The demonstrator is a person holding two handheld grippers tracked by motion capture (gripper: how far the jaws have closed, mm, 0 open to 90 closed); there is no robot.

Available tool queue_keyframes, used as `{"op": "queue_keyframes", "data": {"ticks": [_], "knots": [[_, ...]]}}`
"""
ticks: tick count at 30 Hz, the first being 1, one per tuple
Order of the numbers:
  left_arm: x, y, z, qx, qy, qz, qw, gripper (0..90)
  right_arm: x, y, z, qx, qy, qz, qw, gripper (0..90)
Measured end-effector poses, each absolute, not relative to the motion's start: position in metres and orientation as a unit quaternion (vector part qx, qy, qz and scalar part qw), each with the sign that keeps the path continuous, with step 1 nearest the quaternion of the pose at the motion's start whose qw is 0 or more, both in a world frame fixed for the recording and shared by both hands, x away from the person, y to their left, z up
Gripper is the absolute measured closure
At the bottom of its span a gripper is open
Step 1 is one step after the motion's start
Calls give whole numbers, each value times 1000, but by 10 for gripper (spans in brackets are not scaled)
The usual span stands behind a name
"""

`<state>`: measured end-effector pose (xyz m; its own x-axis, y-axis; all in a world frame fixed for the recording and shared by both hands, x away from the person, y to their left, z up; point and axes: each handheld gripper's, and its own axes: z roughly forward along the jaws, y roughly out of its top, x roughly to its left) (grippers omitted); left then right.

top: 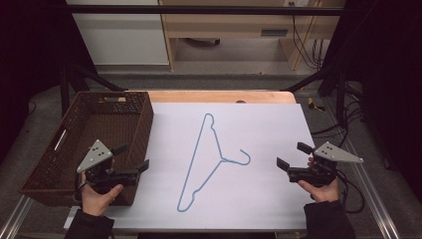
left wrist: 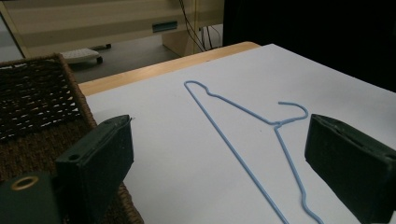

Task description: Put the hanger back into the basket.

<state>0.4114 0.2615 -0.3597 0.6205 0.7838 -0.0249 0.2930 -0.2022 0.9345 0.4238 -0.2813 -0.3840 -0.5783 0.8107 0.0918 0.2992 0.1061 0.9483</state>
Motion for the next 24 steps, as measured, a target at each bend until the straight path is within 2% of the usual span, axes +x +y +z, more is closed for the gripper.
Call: {"op": "queue_keyframes", "data": {"ticks": [9,24], "knots": [[409,242,-360,748,357,234,507,90,423,-280,-384,393,707,538,236,51],[410,186,-367,788,332,202,478,112,423,-275,-384,394,712,530,238,53]]}}
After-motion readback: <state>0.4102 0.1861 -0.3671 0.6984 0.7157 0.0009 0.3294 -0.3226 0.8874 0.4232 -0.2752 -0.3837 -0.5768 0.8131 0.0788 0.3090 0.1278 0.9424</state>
